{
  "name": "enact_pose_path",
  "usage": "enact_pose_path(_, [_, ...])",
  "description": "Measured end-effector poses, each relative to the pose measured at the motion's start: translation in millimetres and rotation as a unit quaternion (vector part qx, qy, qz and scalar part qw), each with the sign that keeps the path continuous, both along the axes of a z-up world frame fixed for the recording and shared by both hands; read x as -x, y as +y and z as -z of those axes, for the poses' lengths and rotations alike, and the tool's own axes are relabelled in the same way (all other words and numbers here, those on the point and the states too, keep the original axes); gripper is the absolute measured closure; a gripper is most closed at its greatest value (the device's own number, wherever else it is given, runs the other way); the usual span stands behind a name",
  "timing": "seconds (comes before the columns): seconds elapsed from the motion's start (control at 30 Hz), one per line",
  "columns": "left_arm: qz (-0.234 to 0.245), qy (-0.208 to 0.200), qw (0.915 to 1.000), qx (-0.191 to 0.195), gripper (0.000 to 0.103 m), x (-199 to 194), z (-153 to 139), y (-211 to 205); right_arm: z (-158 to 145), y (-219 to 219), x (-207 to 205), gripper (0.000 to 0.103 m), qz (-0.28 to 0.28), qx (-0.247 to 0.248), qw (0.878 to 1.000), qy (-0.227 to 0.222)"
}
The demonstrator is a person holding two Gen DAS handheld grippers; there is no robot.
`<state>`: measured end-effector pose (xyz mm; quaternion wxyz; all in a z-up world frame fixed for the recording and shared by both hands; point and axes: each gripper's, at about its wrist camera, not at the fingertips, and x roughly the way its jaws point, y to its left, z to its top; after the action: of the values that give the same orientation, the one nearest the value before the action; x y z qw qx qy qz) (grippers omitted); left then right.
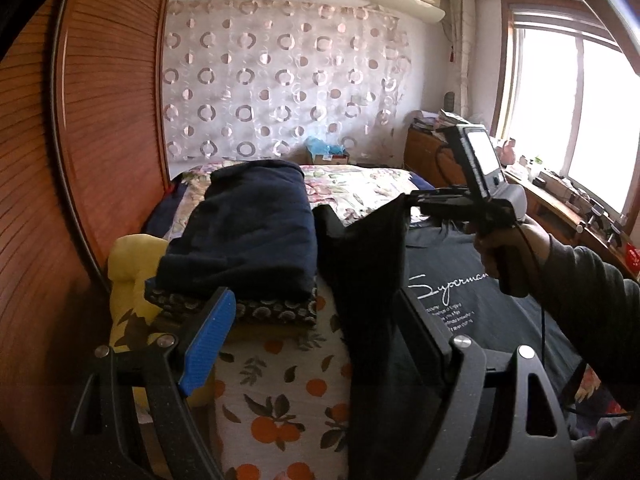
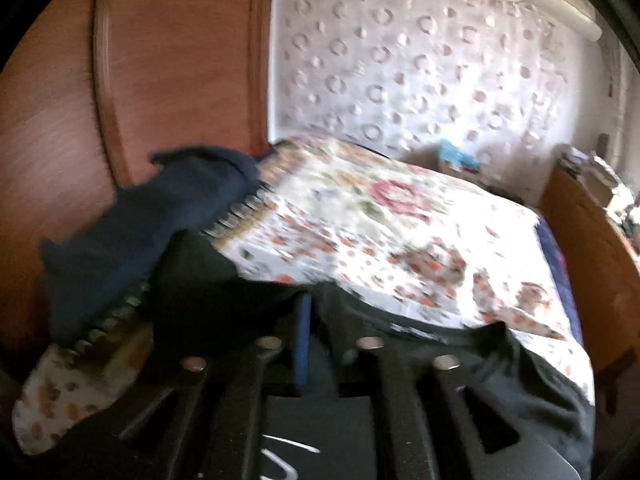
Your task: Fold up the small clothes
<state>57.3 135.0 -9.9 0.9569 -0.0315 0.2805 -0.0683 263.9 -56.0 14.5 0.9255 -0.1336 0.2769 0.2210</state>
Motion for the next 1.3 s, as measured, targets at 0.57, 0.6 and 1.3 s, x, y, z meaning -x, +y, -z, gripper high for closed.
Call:
enact_pose_path(0.57, [0.043,0.025,0.9988,0.006,0.021,-19,25,-52,5,-118,42,0.044,-0.014,-0.023,0.999,0.025])
enact_pose_path(0.6, [0.044,0.028,0.9986,0.007,0.021,-22,27,-56,8,-132,49,0.044,-0.007,-0.025,0.999,0.025])
enact_pose_path(1.3, [0.078,0.126,0.9888,-0.021,0.021,-75,88,-132,60,-314,88,0.044,0.198,-0.029,0.978,0.062])
